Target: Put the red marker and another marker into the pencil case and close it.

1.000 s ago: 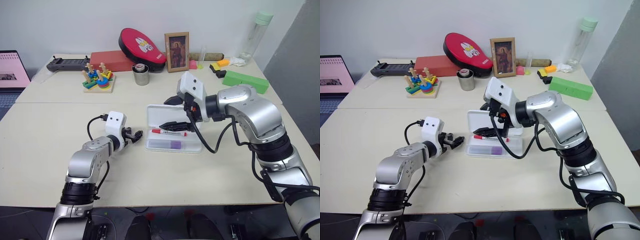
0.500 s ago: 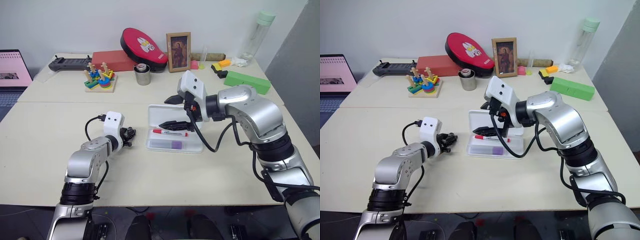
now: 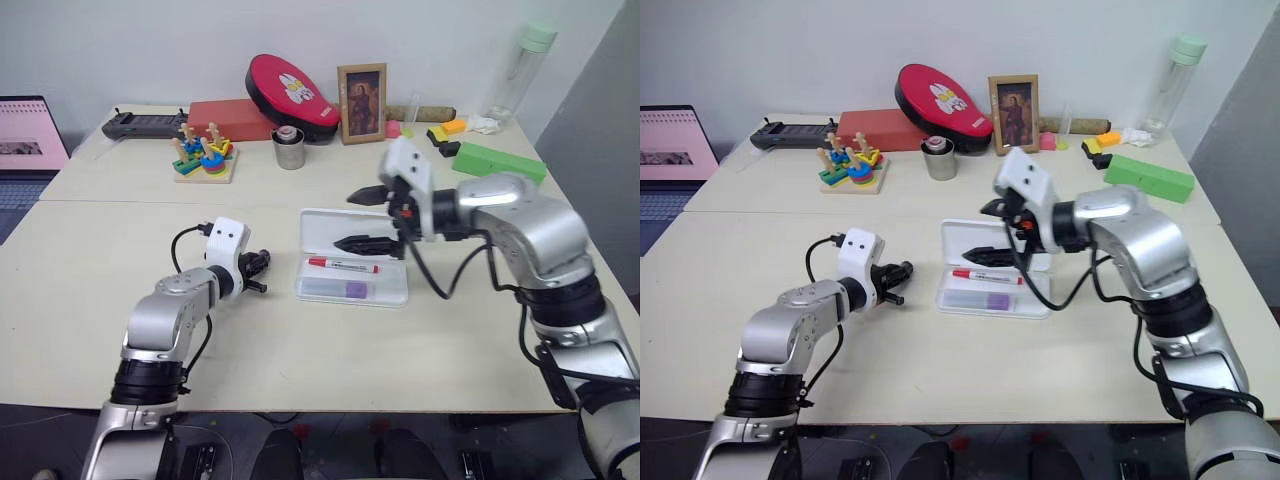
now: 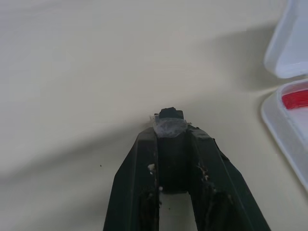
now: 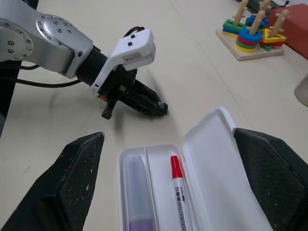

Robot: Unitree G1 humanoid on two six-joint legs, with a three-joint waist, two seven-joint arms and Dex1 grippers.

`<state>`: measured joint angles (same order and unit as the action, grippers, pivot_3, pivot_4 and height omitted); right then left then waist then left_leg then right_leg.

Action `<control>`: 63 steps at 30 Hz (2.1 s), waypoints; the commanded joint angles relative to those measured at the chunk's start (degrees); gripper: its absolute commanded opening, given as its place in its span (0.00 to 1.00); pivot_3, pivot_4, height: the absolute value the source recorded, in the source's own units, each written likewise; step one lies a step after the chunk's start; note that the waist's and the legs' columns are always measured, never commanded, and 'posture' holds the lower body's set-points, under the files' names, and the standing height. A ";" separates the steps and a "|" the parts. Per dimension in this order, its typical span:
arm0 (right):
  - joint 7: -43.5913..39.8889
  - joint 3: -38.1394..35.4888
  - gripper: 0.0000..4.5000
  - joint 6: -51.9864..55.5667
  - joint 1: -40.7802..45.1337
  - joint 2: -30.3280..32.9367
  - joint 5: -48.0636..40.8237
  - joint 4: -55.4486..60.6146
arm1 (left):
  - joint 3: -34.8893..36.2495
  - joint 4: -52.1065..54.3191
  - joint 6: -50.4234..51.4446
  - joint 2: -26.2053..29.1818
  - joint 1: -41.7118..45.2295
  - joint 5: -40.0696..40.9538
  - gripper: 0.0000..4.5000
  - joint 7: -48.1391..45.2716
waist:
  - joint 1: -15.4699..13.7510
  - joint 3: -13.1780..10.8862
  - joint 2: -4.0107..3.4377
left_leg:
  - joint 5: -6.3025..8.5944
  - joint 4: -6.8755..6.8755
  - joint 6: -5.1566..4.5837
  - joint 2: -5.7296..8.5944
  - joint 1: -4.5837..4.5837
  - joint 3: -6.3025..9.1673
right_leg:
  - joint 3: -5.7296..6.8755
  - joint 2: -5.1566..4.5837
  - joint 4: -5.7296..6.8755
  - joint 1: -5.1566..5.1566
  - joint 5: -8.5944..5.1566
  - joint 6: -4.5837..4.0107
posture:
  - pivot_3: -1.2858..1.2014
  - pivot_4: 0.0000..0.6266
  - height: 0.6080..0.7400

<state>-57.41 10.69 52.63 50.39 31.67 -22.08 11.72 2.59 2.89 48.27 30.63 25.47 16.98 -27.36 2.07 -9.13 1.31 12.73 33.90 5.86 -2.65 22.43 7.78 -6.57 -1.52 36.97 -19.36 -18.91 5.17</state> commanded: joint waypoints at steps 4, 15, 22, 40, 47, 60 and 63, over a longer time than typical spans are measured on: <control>-0.01 -9.95 1.00 3.89 -5.32 6.68 -8.10 8.87 | -3.76 9.70 -1.71 11.58 5.45 8.99 0.10 -24.68 | -0.08 -0.02 -0.03 | 0.01 -0.08 0.00 -0.01 0.06 -0.02 | 0.00 0.00 -0.06 -0.05 0.00 0.00 | 0.52 0.24 1.00; 8.16 -14.66 1.00 4.47 -18.89 13.76 -6.21 13.58 | -25.02 -15.62 -22.34 -0.74 24.31 -4.22 0.10 -39.49 | -0.47 -0.04 -0.06 | 0.00 0.11 -0.01 0.05 0.12 -0.05 | 0.01 -0.01 -0.13 0.05 0.01 0.06 | 0.52 0.24 1.00; 12.22 -19.38 1.00 6.65 -27.22 15.41 -8.22 18.96 | -28.11 -30.79 -28.85 -11.65 31.20 -8.43 0.10 -43.30 | -0.09 -0.06 -0.09 | 0.00 0.05 -0.05 0.04 0.32 -0.08 | 0.03 0.00 -0.15 -0.08 0.00 0.01 | 0.52 0.24 1.00; 19.64 -21.60 1.00 8.84 -30.16 14.11 -11.81 22.15 | -29.82 -33.41 -30.63 -17.11 29.11 -14.94 0.10 -45.25 | -0.24 -0.06 -0.09 | -0.09 0.08 -0.17 0.05 0.26 -0.05 | 0.03 -0.01 -0.07 0.00 0.00 0.04 | 0.52 0.24 1.00; 20.41 -21.43 1.00 8.86 -29.96 13.97 -12.30 22.14 | -28.97 -35.79 -31.25 -19.02 29.74 -16.61 0.10 -43.33 | -0.30 -0.05 -0.09 | -0.09 0.09 -0.17 0.05 0.26 -0.05 | 0.04 0.00 -0.07 0.01 0.00 0.04 | 0.52 0.24 1.00; 21.36 -21.58 1.00 8.52 -30.26 14.34 -13.32 21.87 | -27.88 -36.28 -30.62 -19.65 30.23 -16.84 0.30 -43.20 | -0.30 -0.05 -0.09 | -0.10 0.09 -0.18 0.05 0.25 -0.05 | 0.04 0.00 -0.05 0.01 0.00 0.04 | 0.52 0.24 1.00; 21.49 -21.41 1.00 8.27 -30.08 14.39 -13.43 21.59 | -27.62 -36.00 -30.44 -19.68 30.26 -16.71 0.46 -43.15 | -0.30 -0.05 -0.09 | -0.10 0.09 -0.18 0.05 0.25 -0.05 | 0.04 0.00 -0.05 0.01 0.01 0.04 | 0.52 0.24 1.00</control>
<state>-36.14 -9.71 61.84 19.66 45.55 -35.03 32.55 -26.62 -34.42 18.16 11.33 54.30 -0.14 -70.59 1.77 -9.18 1.22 12.64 33.98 5.68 -2.60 22.69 7.74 -6.53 -1.52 36.92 -19.35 -18.90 5.20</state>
